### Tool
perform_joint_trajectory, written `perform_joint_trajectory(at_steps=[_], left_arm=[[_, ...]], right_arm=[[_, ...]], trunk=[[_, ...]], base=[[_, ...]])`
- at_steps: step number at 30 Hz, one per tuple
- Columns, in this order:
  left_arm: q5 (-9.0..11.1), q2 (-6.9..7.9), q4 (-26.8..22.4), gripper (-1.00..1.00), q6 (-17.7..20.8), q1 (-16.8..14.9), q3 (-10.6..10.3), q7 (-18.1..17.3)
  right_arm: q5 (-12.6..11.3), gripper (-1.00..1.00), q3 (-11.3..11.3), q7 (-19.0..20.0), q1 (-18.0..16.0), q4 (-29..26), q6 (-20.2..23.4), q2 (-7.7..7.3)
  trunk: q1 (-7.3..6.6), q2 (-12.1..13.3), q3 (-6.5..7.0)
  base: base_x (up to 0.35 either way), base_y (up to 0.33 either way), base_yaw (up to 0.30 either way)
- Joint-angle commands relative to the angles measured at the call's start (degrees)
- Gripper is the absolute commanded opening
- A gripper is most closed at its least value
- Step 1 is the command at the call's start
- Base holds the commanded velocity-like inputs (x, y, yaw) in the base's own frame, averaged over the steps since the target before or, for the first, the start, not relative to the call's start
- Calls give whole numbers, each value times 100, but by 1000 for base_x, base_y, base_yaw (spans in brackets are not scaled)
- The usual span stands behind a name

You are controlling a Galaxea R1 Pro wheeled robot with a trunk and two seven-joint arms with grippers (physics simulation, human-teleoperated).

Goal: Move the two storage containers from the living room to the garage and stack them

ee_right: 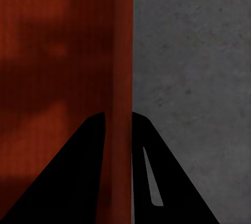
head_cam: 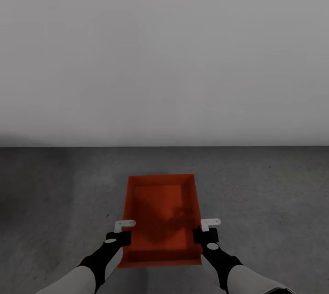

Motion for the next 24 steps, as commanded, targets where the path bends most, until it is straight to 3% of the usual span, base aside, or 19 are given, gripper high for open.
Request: perform_joint_trajectory(at_steps=[1,17,24], left_arm=[[-13,-5,-36,-100,6,-3,52,40],[-13,-5,-36,-100,6,-3,55,40],[-13,-5,-36,-100,6,-3,51,40]], right_arm=[[-137,-100,-125,-5,-2,21,-14,78],[-137,-100,-125,-5,-2,21,-14,80],[-137,-100,-125,-5,-2,21,-14,79]], trunk=[[0,-2,-3],[329,-604,-273],[329,-604,-273]], base=[[0,0,0],[0,0,0],[0,0,0]])
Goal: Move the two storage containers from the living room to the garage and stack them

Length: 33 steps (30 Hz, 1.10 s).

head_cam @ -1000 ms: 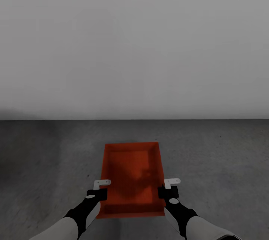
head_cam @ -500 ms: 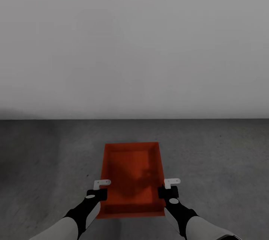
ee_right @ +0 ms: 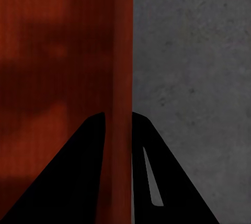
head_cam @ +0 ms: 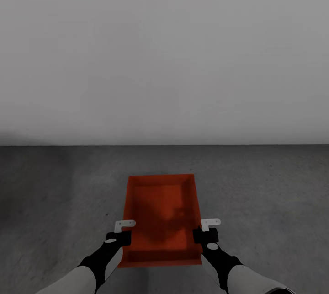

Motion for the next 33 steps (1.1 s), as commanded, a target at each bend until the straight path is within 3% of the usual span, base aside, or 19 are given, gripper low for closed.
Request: perform_joint_trajectory(at_steps=[1,8,22,33], left_arm=[[-11,-4,-36,-100,6,-3,50,39],[-11,-5,-36,-100,6,-3,51,39],[-11,-6,-36,-100,6,-3,48,39],[-11,-6,-36,-100,6,-3,52,39]], right_arm=[[-138,-100,-124,-6,-2,22,-15,79],[-138,-100,-124,-6,-2,22,-15,80],[-138,-100,-124,-6,-2,22,-15,80],[-138,-100,-124,-6,-2,22,-15,80]], trunk=[[0,-2,-3],[0,-2,-3],[307,-563,-255],[307,-563,-255]], base=[[0,0,0],[0,0,0],[0,0,0],[0,0,0]])
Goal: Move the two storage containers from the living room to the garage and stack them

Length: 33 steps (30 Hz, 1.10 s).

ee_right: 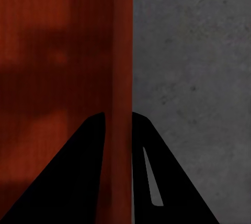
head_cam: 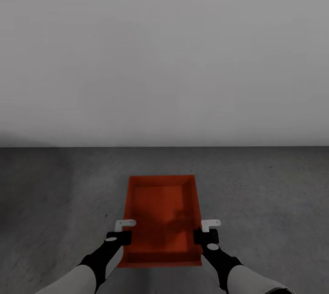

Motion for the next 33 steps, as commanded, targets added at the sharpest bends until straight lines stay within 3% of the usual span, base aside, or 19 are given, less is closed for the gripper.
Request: perform_joint_trajectory(at_steps=[1,31,32,33], left_arm=[[46,4,32,-100,-179,11,64,-4],[45,12,39,-100,-172,11,61,-4],[45,12,40,100,-172,11,61,-4],[46,10,42,100,-172,11,61,-4]], right_arm=[[22,-100,-177,-3,-1,-16,-38,82],[22,-100,-177,1,-1,-16,-37,73],[22,-100,-177,1,-1,-16,-37,73],[22,-100,-177,2,-1,-16,-37,73]], trunk=[[155,-1,-4],[155,-1,-4],[155,-1,-4],[155,-1,-4]], base=[[0,0,0],[0,0,0],[0,0,0],[0,0,0]])
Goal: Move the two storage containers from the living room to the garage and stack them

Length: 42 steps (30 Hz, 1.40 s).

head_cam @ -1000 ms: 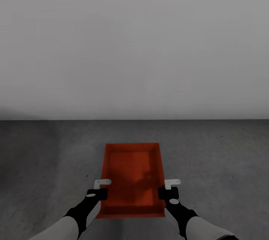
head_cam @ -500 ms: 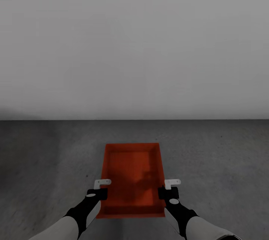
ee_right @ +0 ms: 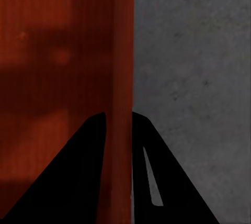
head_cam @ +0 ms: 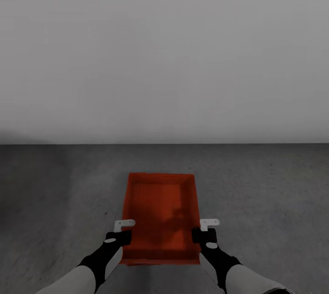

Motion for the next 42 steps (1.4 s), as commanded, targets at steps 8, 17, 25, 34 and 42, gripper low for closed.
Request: perform_joint_trajectory(at_steps=[8,17,25,34,42], left_arm=[[45,-4,-10,100,30,-1,-49,40],[44,2,-24,100,30,-1,-49,40],[51,-4,-30,100,30,-1,-41,44],[51,-22,-30,100,31,-1,-40,270],[51,-24,-27,100,30,-1,-40,310]], right_arm=[[-102,100,145,-116,3,52,-41,1],[-96,100,145,-115,3,57,-20,1],[-100,100,145,-121,3,57,-20,1],[-101,100,145,-122,3,57,-20,7],[-102,100,145,-122,3,57,-20,9]], trunk=[[-1,-2,-4],[-1,-2,-4],[-1,-2,-4],[-155,279,121],[-331,599,265]], base=[[0,0,0],[0,0,0],[0,0,0],[0,0,0],[0,0,0]])
